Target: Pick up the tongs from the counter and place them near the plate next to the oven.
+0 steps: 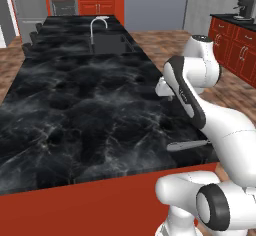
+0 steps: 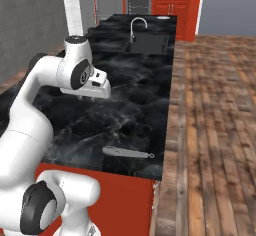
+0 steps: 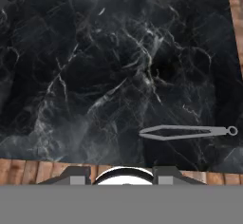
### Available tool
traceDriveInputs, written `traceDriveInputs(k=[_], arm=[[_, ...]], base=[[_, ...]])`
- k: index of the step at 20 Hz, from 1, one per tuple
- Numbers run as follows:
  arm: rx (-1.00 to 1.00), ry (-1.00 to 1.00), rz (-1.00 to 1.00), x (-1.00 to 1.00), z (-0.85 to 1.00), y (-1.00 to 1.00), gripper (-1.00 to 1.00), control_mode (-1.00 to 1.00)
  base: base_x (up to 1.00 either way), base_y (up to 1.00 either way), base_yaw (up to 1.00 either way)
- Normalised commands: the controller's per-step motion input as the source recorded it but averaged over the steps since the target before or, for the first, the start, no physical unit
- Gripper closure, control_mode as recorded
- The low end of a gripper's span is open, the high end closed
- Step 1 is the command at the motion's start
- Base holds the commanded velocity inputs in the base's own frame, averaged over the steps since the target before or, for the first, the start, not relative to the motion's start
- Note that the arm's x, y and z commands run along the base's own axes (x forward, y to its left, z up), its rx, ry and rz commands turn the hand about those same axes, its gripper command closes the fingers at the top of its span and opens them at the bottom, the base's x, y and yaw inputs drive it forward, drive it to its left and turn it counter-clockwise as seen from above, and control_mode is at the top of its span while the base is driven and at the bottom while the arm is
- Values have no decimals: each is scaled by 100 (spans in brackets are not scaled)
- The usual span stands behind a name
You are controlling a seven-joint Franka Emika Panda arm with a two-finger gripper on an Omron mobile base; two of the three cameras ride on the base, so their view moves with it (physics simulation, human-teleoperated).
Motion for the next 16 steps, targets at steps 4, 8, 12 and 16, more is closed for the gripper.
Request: traceDriveInputs(k=[4, 8, 12, 16], arm=[[0, 0, 1, 6, -26, -13, -100, -100], [0, 0, 23, 6, -53, -50, -100, -100], [0, 0, 33, 0, -44, -44, -100, -100], [-2, 0, 33, 2, -37, -16, -100, -100]], base=[[0, 0, 0], [0, 0, 0], [0, 0, 0], [0, 0, 0]])
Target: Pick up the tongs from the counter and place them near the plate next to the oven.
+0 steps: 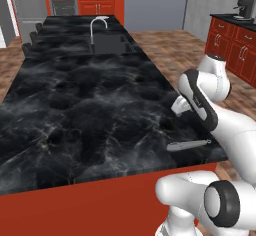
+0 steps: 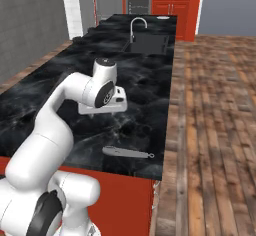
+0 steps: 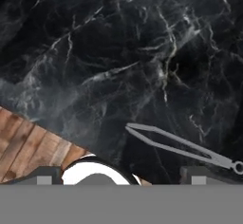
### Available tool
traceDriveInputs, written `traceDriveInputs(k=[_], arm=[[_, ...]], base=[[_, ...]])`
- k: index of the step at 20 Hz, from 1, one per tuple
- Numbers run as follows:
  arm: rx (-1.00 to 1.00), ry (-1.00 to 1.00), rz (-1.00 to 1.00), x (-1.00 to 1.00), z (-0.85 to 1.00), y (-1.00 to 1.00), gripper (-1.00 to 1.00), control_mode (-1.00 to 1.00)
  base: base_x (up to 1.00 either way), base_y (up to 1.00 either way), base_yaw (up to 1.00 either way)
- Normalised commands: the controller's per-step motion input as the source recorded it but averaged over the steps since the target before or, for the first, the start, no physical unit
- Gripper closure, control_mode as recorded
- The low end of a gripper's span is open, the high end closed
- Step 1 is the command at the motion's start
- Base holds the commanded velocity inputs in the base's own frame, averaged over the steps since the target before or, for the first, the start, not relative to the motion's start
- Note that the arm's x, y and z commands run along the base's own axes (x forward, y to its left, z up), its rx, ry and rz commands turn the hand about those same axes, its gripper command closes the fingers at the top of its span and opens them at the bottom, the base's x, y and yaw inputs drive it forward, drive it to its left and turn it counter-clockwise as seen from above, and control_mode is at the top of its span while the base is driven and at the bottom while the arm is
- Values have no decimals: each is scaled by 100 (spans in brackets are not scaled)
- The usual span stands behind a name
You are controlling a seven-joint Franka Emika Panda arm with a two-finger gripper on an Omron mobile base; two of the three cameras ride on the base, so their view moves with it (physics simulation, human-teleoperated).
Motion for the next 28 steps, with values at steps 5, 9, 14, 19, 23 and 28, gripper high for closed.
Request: traceDriveInputs(k=[5, 9, 14, 19, 23, 28], arm=[[-5, 2, 34, 6, -39, 0, -100, -100], [-7, 5, 38, 0, -30, -3, -100, -100], [-12, 1, 43, 0, -24, -12, -100, -100], [-9, 0, 46, 0, -29, -17, -100, -100], [-2, 0, 41, 0, -29, -23, -100, -100], [0, 0, 32, 0, -36, -34, -100, -100]], base=[[0, 0, 0], [0, 0, 0], [0, 0, 0], [0, 0, 0], [0, 0, 0], [0, 0, 0]])
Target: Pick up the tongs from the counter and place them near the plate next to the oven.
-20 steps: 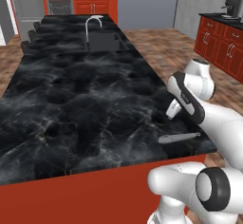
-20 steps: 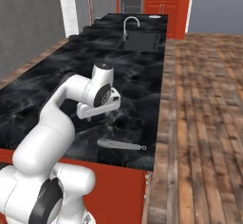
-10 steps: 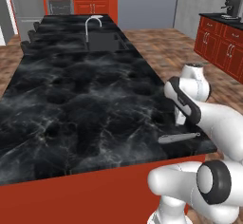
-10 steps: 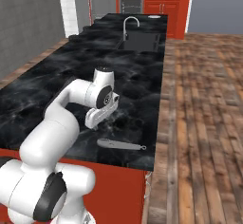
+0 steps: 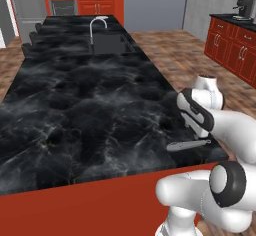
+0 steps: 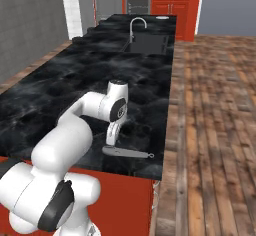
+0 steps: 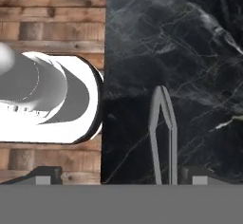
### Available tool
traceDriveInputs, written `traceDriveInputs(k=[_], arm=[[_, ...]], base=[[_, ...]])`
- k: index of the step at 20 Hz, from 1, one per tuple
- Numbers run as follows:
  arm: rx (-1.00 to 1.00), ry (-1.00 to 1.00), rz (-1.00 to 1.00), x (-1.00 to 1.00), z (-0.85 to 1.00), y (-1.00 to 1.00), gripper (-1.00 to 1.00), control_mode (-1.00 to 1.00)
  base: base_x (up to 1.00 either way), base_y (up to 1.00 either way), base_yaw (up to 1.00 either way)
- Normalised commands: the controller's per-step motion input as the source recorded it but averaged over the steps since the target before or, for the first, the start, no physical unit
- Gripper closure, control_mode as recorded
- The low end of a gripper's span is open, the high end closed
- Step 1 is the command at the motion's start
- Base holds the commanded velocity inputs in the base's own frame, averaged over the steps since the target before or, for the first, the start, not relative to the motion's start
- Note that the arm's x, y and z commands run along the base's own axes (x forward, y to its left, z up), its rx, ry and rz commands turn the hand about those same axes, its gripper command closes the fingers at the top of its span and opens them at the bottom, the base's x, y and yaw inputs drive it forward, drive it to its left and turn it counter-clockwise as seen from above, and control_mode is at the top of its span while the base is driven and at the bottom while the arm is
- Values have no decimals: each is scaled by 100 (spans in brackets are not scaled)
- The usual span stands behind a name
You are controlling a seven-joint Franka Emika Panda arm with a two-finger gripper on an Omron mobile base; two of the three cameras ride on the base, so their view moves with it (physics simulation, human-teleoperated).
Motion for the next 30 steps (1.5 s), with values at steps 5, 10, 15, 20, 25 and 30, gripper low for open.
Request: traceDriveInputs(k=[5, 10, 15, 20, 25, 30], arm=[[0, 0, 8, 4, -31, -17, -100, -100], [0, 0, 1, 29, -26, -22, -100, -100], [1, 0, 0, 48, -36, -24, -100, -100], [3, 0, 0, 36, -30, -21, -100, -100], [0, 0, 0, 5, -23, -7, -100, -100], [0, 0, 0, 0, -17, 0, -100, -100]], base=[[0, 0, 0], [0, 0, 0], [0, 0, 0], [0, 0, 0], [0, 0, 0], [0, 0, 0]])
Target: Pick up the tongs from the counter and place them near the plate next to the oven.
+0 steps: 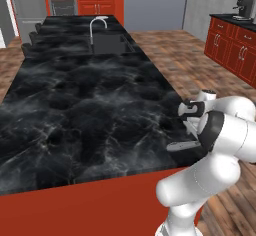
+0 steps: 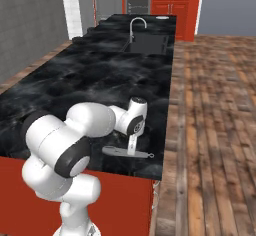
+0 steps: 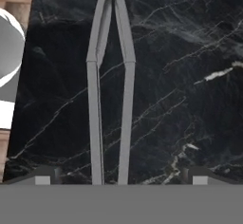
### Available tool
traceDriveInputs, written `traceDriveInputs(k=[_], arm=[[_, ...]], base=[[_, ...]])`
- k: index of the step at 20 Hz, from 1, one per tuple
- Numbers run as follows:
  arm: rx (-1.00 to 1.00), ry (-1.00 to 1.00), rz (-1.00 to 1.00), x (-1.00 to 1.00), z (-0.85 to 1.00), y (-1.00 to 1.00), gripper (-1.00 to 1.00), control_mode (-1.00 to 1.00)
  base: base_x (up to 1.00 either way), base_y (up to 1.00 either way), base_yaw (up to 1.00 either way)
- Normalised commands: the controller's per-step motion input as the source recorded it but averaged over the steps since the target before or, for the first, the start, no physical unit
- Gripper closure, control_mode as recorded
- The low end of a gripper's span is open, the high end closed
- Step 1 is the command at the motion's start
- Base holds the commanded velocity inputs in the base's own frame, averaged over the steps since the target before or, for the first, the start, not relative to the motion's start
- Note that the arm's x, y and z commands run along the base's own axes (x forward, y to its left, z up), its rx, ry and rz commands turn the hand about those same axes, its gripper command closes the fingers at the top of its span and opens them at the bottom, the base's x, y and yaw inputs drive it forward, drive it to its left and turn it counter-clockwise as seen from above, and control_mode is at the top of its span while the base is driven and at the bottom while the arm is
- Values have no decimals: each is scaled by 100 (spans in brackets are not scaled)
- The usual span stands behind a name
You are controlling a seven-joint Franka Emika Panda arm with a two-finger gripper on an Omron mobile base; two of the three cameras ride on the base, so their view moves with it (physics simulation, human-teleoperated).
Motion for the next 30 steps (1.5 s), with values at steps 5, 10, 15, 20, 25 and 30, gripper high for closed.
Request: traceDriveInputs(k=[5, 10, 15, 20, 25, 30], arm=[[0, 0, 0, 0, -17, 0, -100, -100], [0, 0, 0, 1, -20, 0, -100, -100], [0, 0, -1, 8, -17, 0, -100, -100], [0, 0, -3, 20, -8, 0, -100, -100], [0, 0, 0, 5, -12, 0, -100, -100], [0, 0, 0, 0, -32, 0, -100, -100]], base=[[0, 0, 0], [0, 0, 0], [0, 0, 0], [0, 0, 0], [0, 0, 0], [0, 0, 0]])
